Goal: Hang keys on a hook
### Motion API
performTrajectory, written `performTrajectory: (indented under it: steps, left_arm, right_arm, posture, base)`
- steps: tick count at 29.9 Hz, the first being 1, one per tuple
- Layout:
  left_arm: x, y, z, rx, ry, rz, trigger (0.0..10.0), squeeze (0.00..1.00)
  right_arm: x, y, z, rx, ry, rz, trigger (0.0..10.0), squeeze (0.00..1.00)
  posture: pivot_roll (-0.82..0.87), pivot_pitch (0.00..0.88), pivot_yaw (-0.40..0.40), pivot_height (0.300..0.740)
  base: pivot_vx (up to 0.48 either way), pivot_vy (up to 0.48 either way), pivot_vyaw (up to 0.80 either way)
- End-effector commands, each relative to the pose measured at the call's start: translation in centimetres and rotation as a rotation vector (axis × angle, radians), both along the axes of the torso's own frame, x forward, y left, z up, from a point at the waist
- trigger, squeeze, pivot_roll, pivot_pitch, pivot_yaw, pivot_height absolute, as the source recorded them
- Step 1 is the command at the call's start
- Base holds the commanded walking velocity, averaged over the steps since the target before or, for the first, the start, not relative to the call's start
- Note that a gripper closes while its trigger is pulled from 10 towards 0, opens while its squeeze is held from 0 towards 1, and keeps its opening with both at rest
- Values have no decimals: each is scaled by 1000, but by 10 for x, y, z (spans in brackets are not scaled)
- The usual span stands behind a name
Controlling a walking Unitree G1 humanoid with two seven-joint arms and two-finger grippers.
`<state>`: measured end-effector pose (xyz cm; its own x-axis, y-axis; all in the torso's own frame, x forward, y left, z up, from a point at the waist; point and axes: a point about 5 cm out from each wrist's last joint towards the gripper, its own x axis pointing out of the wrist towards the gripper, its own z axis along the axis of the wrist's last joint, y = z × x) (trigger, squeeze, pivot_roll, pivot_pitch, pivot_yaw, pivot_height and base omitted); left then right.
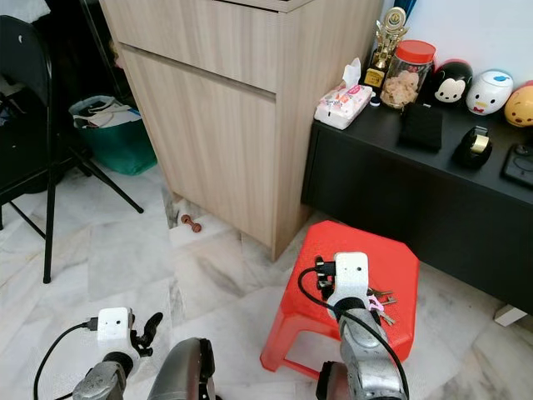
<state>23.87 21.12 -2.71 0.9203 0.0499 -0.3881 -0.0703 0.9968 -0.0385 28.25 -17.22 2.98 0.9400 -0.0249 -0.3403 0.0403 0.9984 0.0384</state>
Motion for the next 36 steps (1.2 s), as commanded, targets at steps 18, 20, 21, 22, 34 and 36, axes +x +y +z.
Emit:
performTrajectory:
  steps: [18,20,21,22,34,36]
  left_arm:
    - [-4,2,-4,-37,29,0,10000,0]
    - [-4,2,-4,-37,29,-1,10000,0]
    - [-3,2,-3,-38,28,-3,10000,0]
    - [-3,1,-3,-39,28,-3,10000,0]
    - [-5,1,-5,-37,37,-3,10000,0]
    - [-6,1,-6,-38,40,-2,10000,0]
  right_arm:
    - [0,-23,-19,22,120,-219,10000,0]
    - [0,-23,-19,25,117,-222,10000,0]
    - [1,-22,-19,22,116,-226,10000,0]
    - [2,-22,-19,19,117,-227,10000,0]
    - [0,-17,-24,22,129,-201,10000,0]
    - [-2,-17,-26,20,143,-193,10000,0]
  posture:
    - [115,86,6,584]
    - [116,84,6,584]
    - [114,82,8,584]
    - [115,81,8,584]
    - [116,97,8,584]
    - [114,99,8,584]
  base:
    - [108,0,0]
    - [292,0,0]
    - [289,0,0]
    - [292,0,0]
    - [97,0,0]
    - [0,0,0]
